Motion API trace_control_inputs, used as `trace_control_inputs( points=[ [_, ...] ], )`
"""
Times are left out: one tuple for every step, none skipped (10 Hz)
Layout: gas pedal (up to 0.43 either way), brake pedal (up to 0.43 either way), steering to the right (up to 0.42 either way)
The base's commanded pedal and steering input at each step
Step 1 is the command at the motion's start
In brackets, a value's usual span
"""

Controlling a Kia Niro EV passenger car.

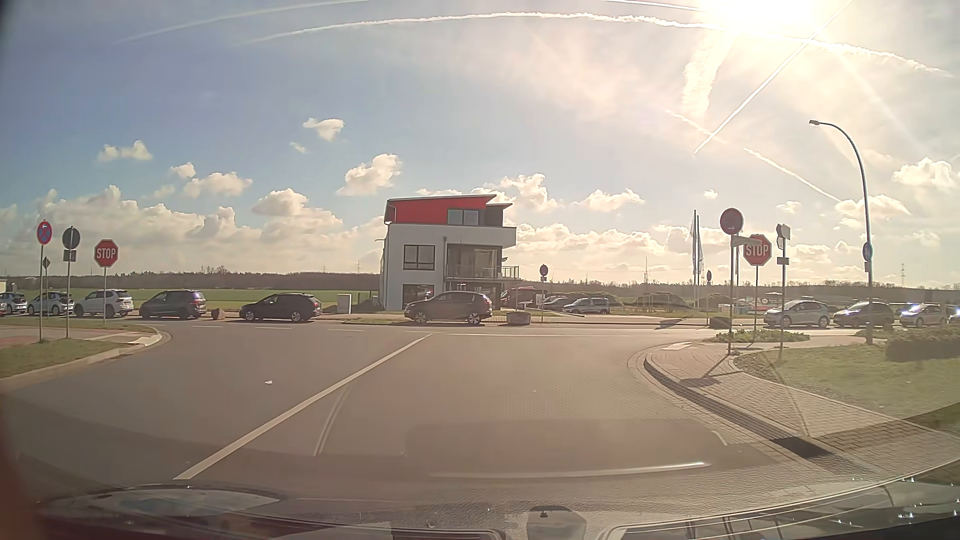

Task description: Follow the waypoints while adhering to traffic rules and regulations

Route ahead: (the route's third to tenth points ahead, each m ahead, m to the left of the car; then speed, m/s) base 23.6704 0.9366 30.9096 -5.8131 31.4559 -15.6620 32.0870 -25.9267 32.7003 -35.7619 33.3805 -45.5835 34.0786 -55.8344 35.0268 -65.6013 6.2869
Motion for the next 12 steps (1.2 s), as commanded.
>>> trace_control_inputs(
  points=[
    [0.0,0.0,0.027],
    [0.0,0.0,0.029],
    [0.0,0.0,0.034],
    [0.0,0.0,0.037],
    [0.0,0.0,0.04],
    [0.0,0.0,0.042],
    [0.0,0.0,0.047],
    [0.0,0.0,0.05],
    [0.0,0.0,0.053],
    [0.0,0.0,0.056],
    [0.0,0.0,0.058],
    [0.0,0.0,0.062]
  ],
)
